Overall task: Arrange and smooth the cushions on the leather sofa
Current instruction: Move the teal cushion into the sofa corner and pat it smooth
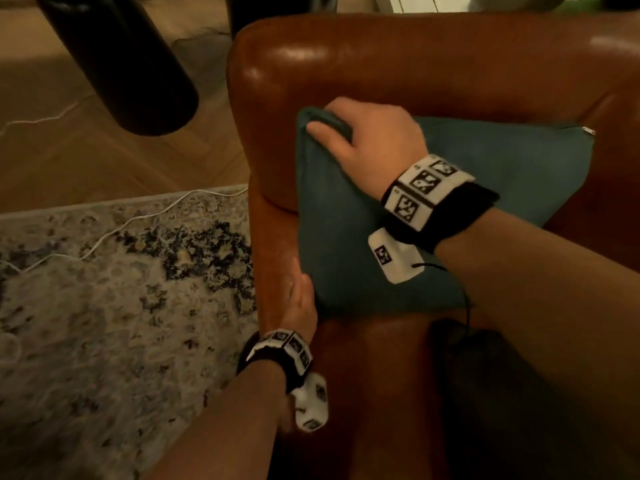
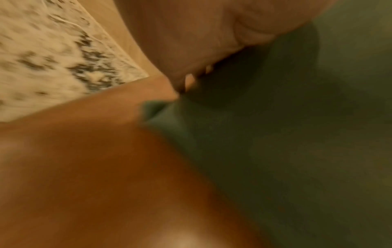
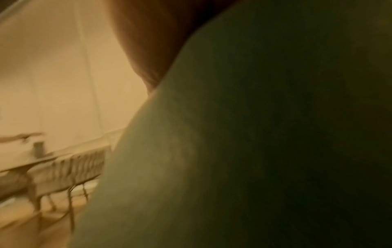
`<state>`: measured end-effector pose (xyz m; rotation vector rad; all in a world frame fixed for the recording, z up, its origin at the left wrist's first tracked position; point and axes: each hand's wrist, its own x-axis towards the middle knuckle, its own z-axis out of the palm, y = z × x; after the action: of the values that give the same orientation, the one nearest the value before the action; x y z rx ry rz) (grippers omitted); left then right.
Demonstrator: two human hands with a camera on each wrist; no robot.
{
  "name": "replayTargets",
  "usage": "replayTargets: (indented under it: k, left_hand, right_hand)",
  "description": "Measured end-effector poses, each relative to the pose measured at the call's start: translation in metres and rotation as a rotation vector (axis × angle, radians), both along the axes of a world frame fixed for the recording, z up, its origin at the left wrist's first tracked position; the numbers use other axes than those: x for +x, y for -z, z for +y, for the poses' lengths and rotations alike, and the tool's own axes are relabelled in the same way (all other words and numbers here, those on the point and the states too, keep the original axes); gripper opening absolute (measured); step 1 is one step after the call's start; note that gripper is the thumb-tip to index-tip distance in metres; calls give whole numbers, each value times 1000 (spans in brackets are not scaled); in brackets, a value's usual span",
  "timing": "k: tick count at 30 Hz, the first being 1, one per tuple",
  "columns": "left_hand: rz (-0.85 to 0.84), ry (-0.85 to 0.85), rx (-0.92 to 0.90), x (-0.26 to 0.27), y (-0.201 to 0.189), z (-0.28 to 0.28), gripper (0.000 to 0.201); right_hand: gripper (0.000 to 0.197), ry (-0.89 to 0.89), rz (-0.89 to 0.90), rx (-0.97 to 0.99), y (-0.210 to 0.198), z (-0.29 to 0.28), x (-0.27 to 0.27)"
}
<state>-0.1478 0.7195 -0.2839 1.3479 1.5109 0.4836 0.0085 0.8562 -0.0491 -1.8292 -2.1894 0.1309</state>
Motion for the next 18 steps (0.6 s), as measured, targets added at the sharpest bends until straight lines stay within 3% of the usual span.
replayTargets:
  k: [2,3,5,7,9,13,15,17,18]
  left_hand:
    - [119,65,78,-10,8,-10,62]
    - [130,-26,41,-13,6,-9,58]
    - [294,-239,-211,-20,3,-1,57]
    - [300,-296,-508,-23,2,8,60]
    - [206,-241,-581,-19,4,14,56]
    - [156,-235,-631,-25,11,33,32]
    - [241,-144,-660,-39,-4,32,25]
    - [432,51,-684,-58,-16,30,15]
    - [501,89,-683,-66,-19,28,24]
  right_hand:
    - [43,6,53,-15,-5,-3,6]
    - [44,8,61,-19,-6,-4,7]
    - [46,40,106,-16,-6,-5,9]
    - [48,90,208,-17,-6,-6,14]
    - [52,105,239,-20,-4,-7,21]
    - [56,73,140,-33,4,-10,29]
    - [58,91,108,-34,6,-12,37]
    - [60,148,138,-38,6,-13,45]
    - [61,164,165,-50,6,-13,47]
